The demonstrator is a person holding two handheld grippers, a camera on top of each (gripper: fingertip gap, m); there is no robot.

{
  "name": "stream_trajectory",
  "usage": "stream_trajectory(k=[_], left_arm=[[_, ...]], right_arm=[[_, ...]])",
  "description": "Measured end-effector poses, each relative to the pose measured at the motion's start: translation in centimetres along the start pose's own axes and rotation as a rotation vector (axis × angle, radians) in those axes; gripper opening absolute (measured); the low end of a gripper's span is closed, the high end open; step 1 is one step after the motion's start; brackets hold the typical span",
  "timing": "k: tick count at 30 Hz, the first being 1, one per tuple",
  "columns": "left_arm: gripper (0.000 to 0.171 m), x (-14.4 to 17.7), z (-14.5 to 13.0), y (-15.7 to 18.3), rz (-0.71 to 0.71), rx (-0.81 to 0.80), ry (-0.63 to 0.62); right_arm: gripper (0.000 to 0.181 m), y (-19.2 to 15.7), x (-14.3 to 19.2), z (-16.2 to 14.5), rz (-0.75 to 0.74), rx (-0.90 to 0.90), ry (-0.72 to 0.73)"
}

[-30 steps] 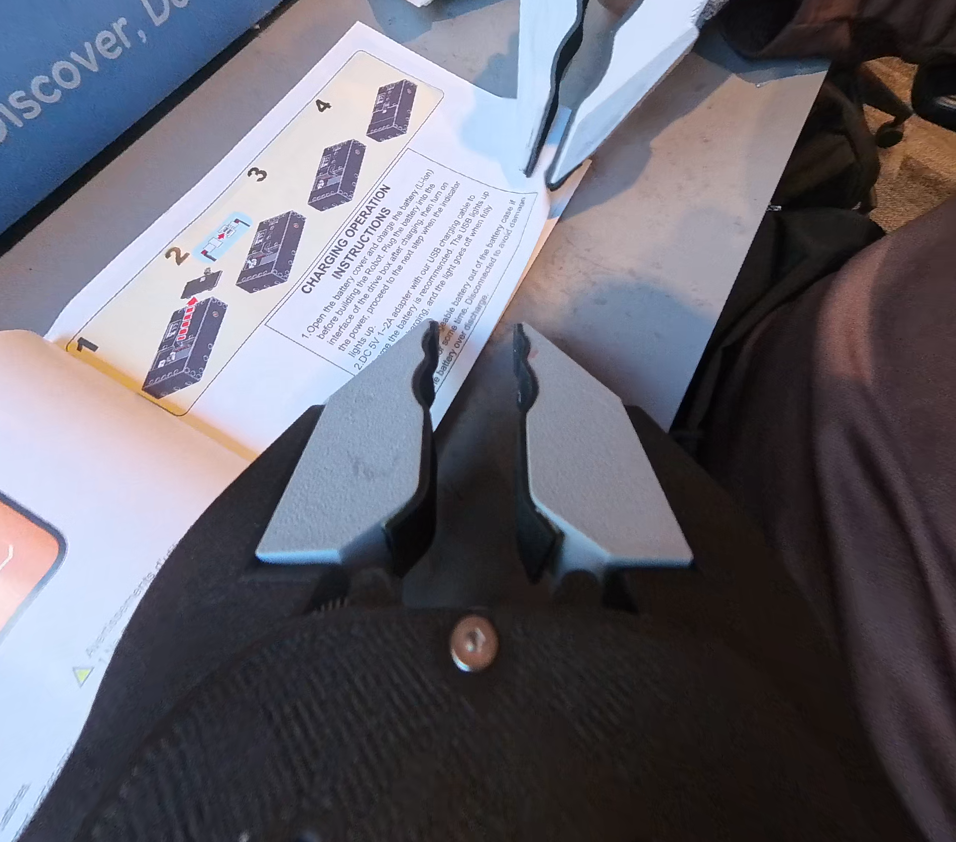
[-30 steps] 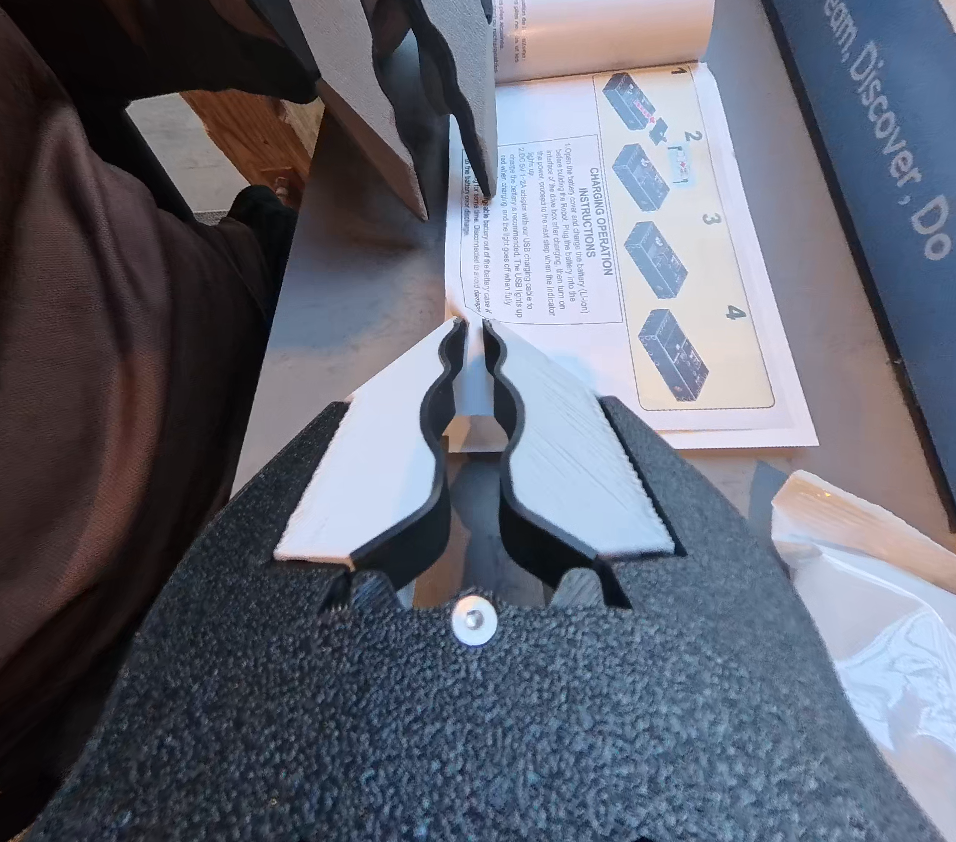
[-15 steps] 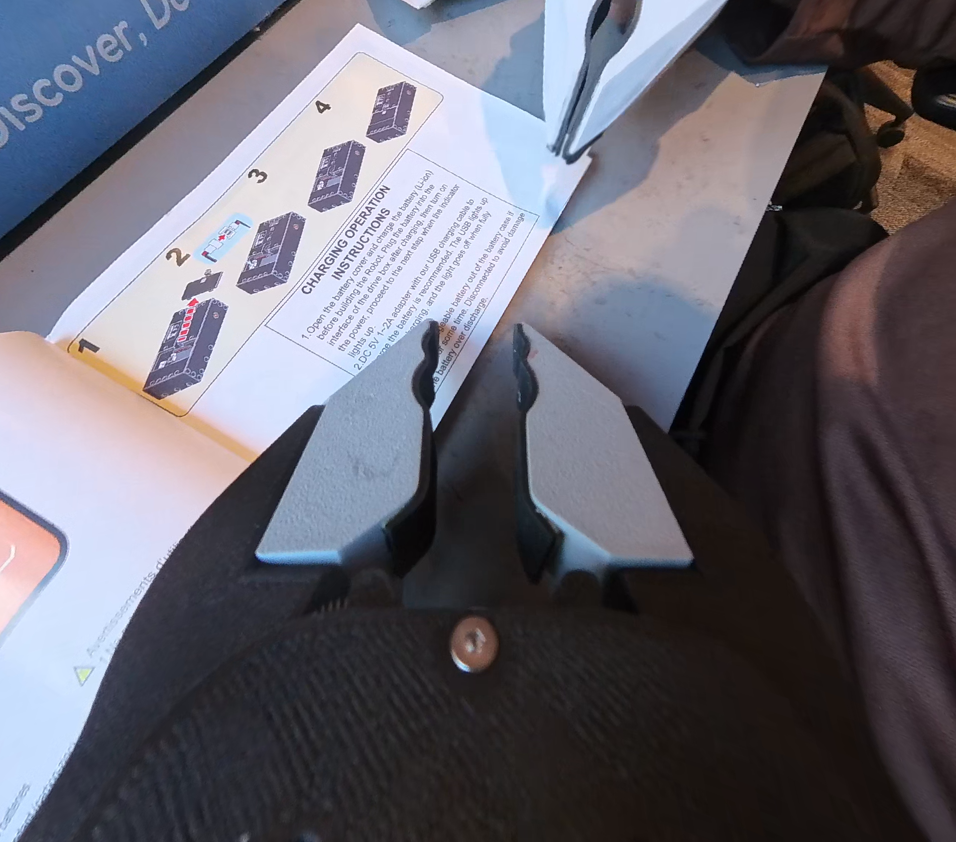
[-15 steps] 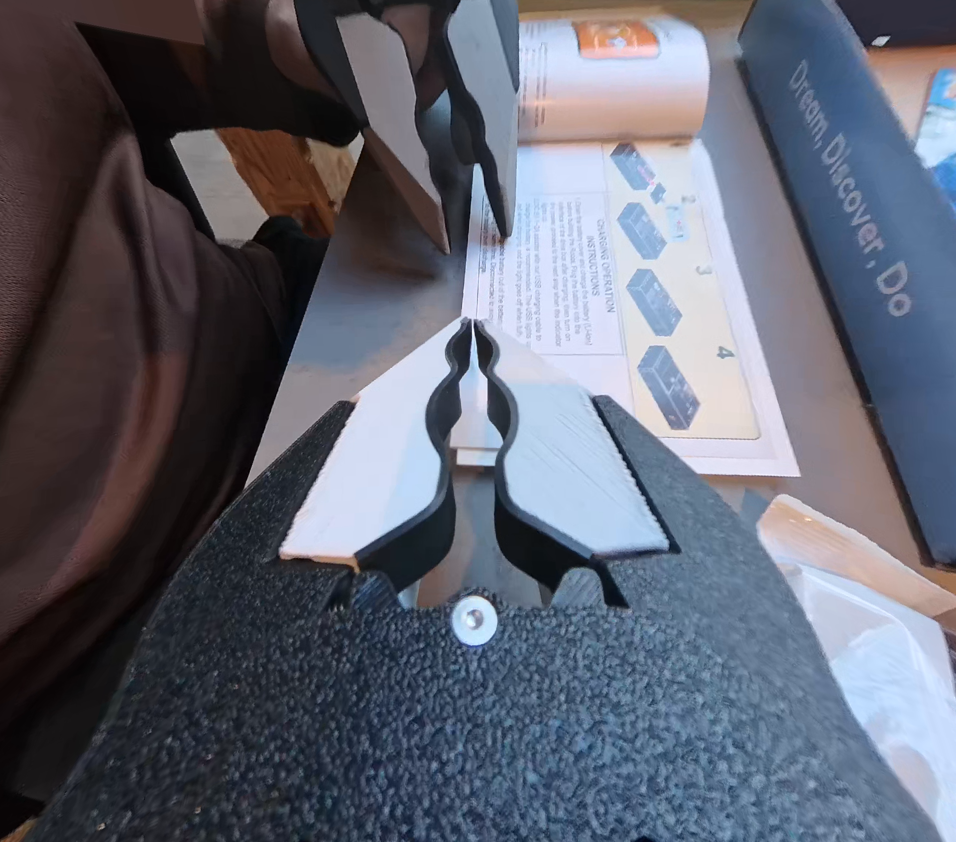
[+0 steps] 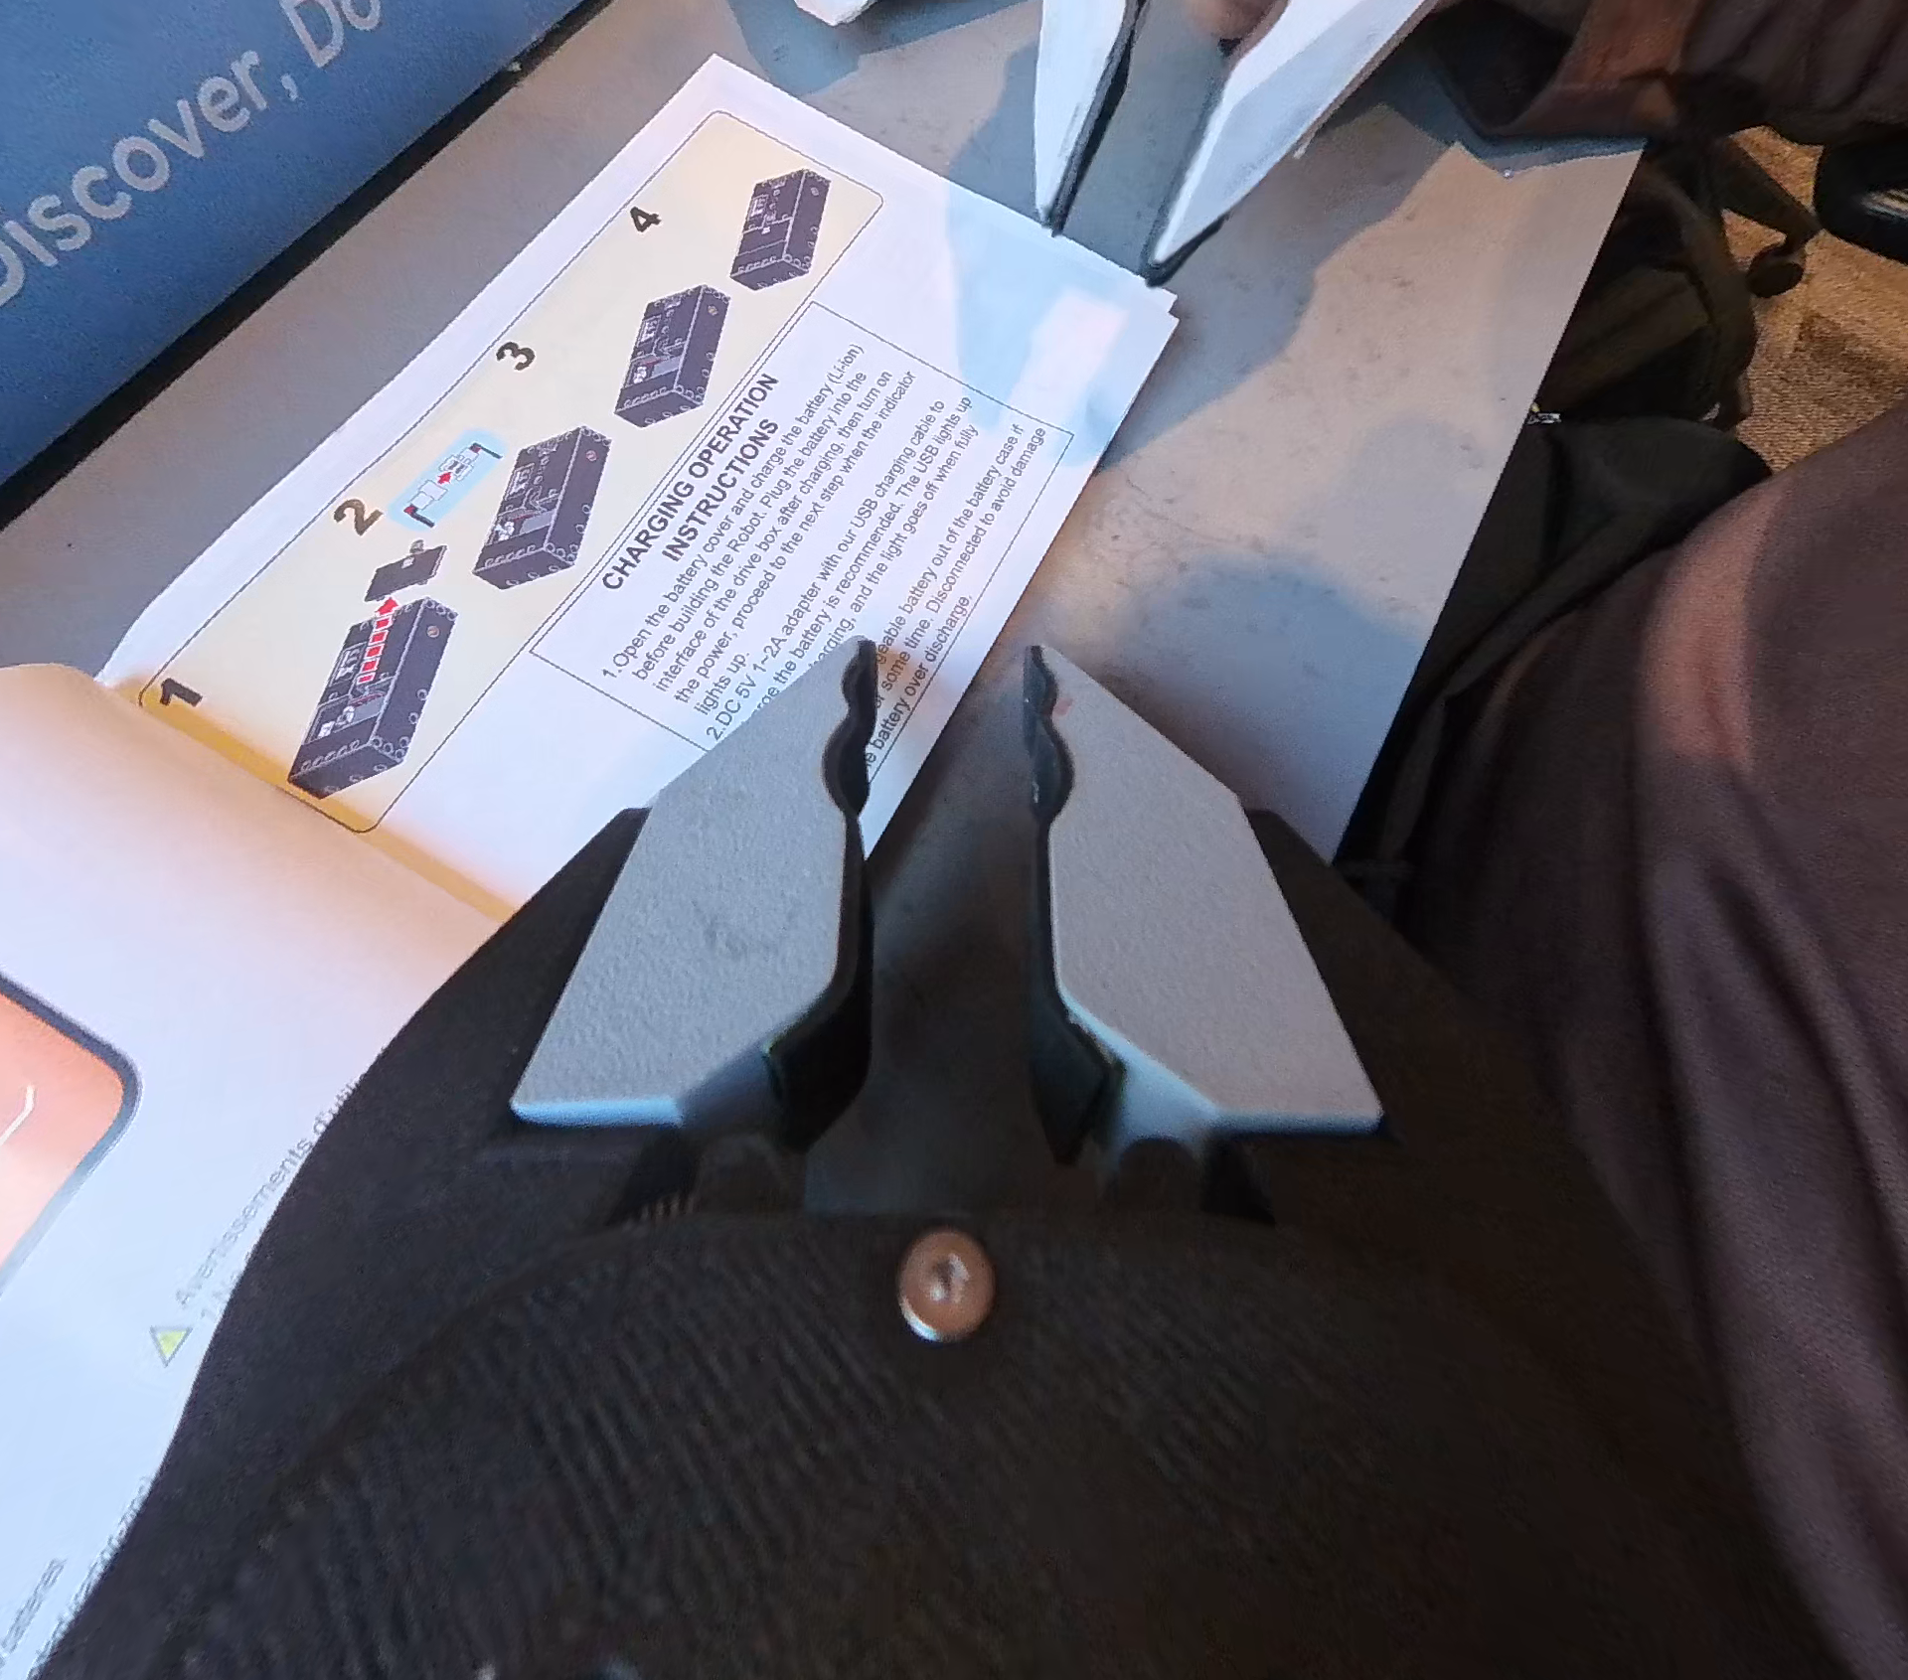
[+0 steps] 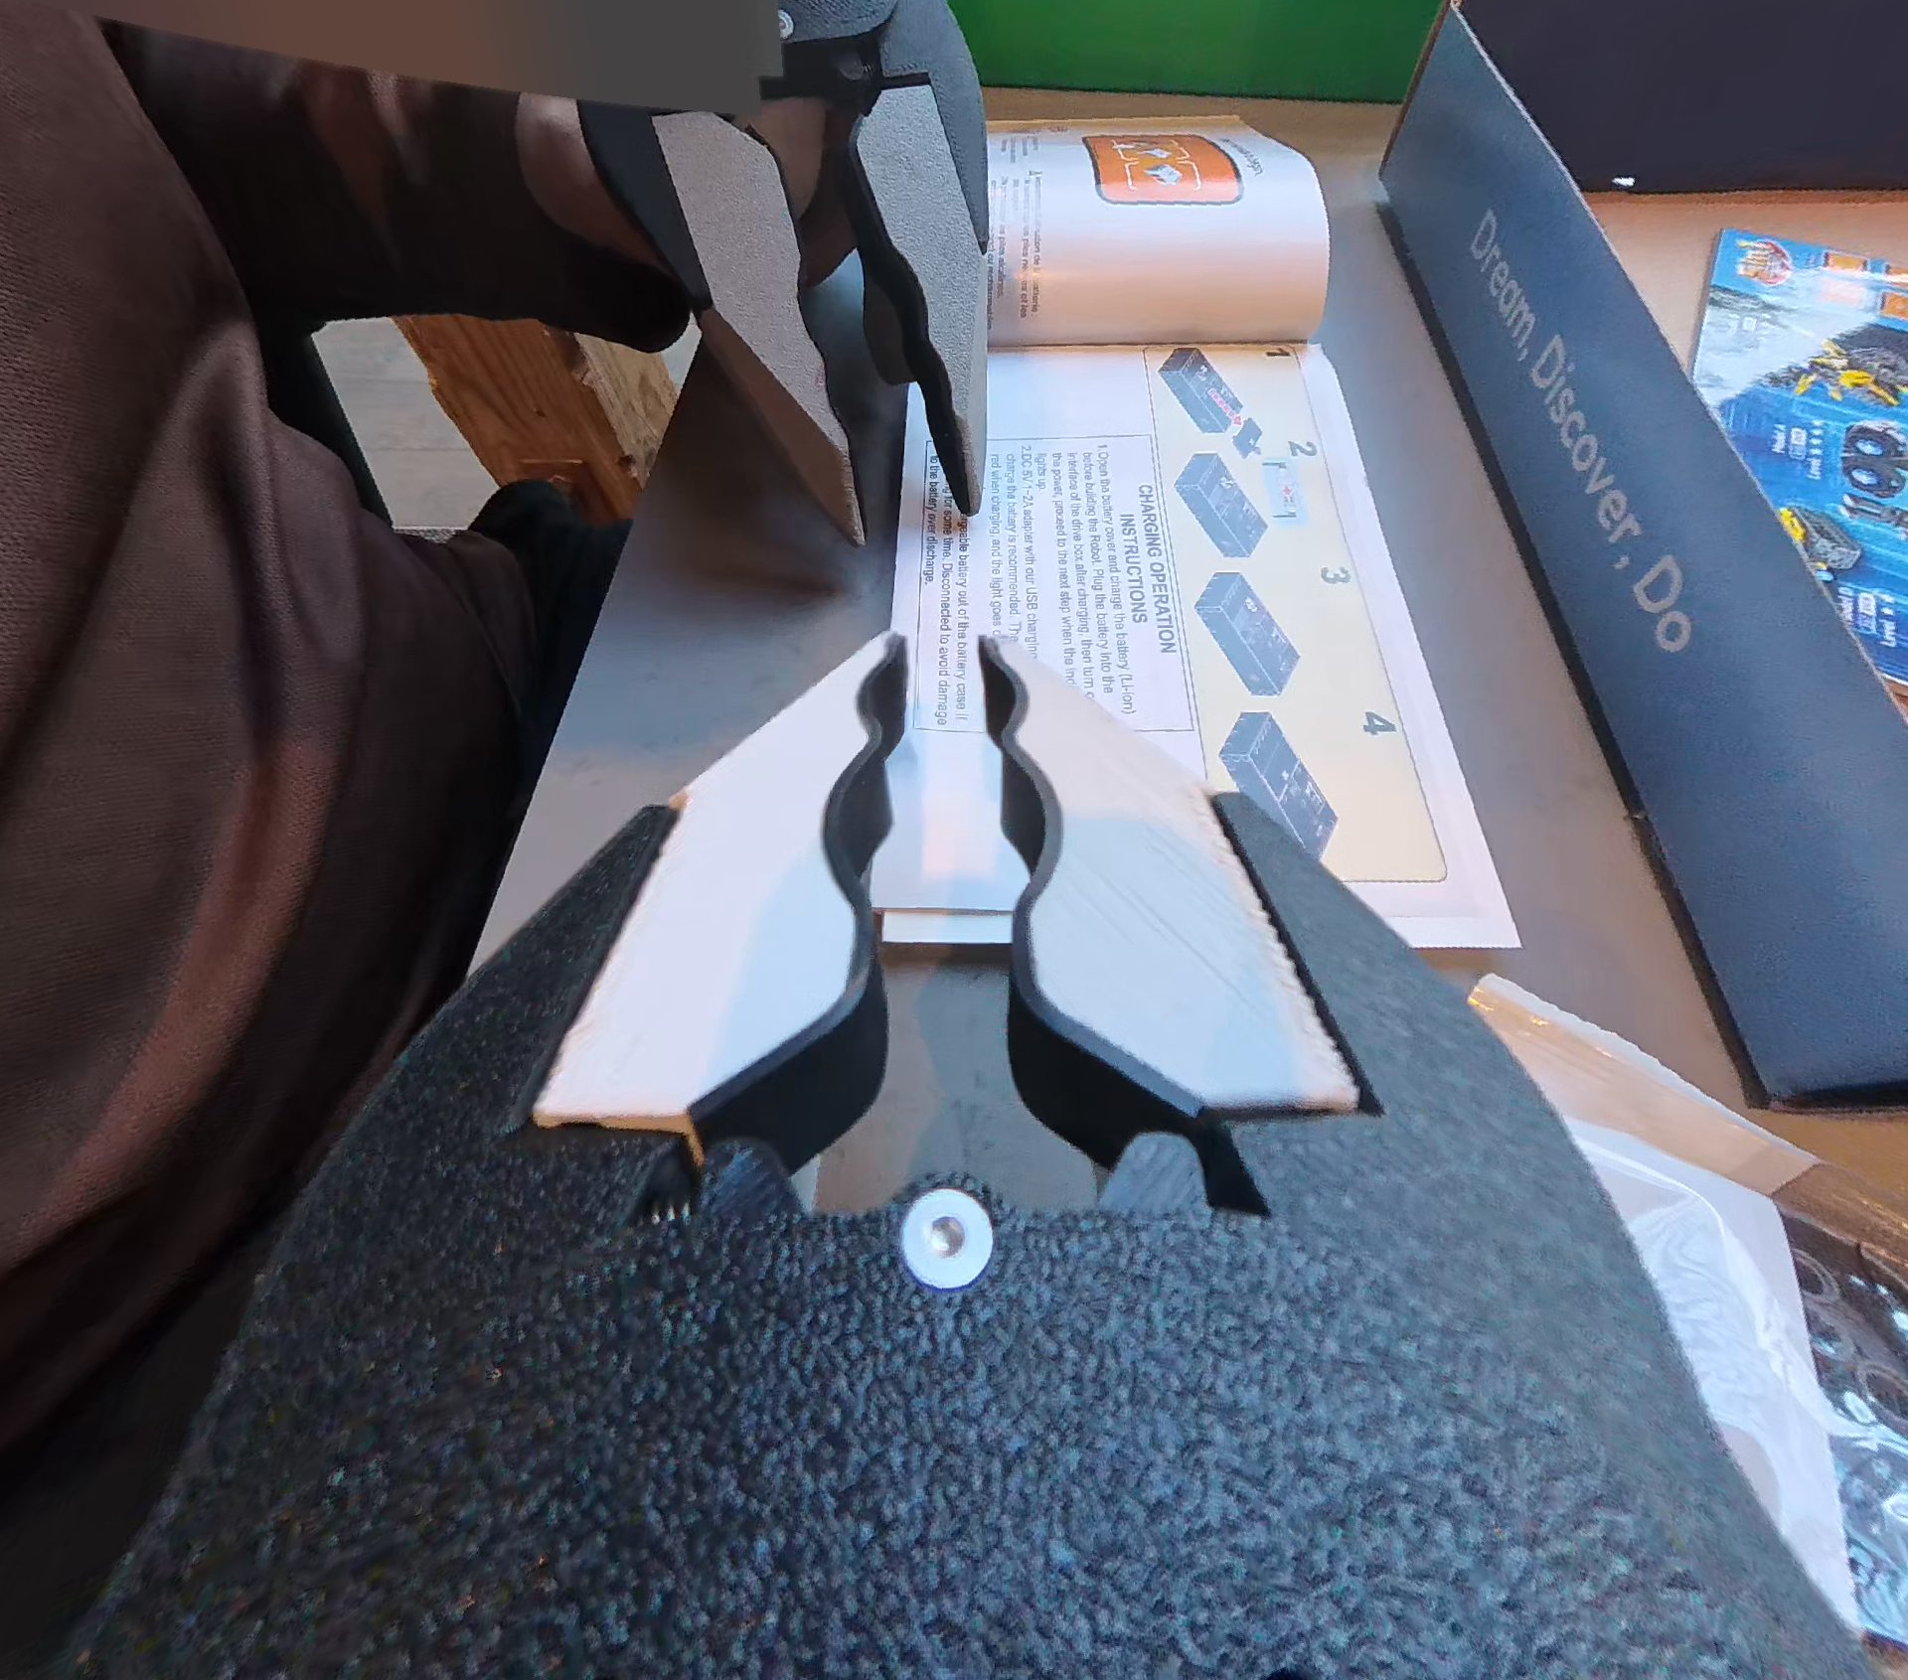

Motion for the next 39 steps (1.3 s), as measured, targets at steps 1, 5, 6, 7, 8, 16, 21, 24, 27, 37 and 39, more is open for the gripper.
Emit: stream_trajectory(k=[1,5,6,7,8,16,21,24,27,37,39], left_arm=[[0.025,0.0,0.0,0.0,0.0,0.0,0.0],[0.025,0.0,0.0,0.0,-0.001,0.001,0.002],[0.025,0.0,0.0,0.0,-0.002,0.001,0.002],[0.025,0.0,0.0,0.0,-0.001,0.0,0.002],[0.025,0.0,0.0,0.0,-0.001,0.0,0.002],[0.025,0.1,0.0,0.0,-0.003,0.0,0.006],[0.024,0.1,0.0,0.0,-0.007,0.002,0.005],[0.024,0.1,0.0,0.0,-0.005,0.0,0.007],[0.024,0.1,0.0,0.0,-0.005,0.001,0.008],[0.024,0.1,0.0,0.0,-0.004,0.001,0.002],[0.024,0.0,0.0,0.0,-0.002,0.002,0.001]], right_arm=[[0.0,-0.1,0.0,0.0,-0.002,0.009,0.004],[0.0,0.2,0.3,0.3,-0.06,0.049,0.033],[0.0,0.3,0.4,0.4,-0.068,0.057,0.045],[0.0,0.3,0.5,0.5,-0.071,0.062,0.057],[0.001,0.3,0.6,0.6,-0.071,0.06,0.066],[0.0,0.7,1.2,1.1,-0.1,0.054,0.128],[0.002,1.0,1.5,1.4,-0.109,0.037,0.155],[0.0,1.0,1.5,1.4,-0.127,0.05,0.157],[0.0,1.1,1.5,1.3,-0.131,0.053,0.149],[0.0,0.9,1.4,1.3,-0.123,0.063,0.142],[0.0,0.9,1.4,1.3,-0.122,0.058,0.146]])
Point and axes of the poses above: each gripper's, where its closed fingertips meet, x back along the fingers, z out of its top, y = z × x across the jaws, the point moved 4 cm from there along x, back along the fingers, and after that the axes turned 1 degree about -z, right-handed, at the moved point
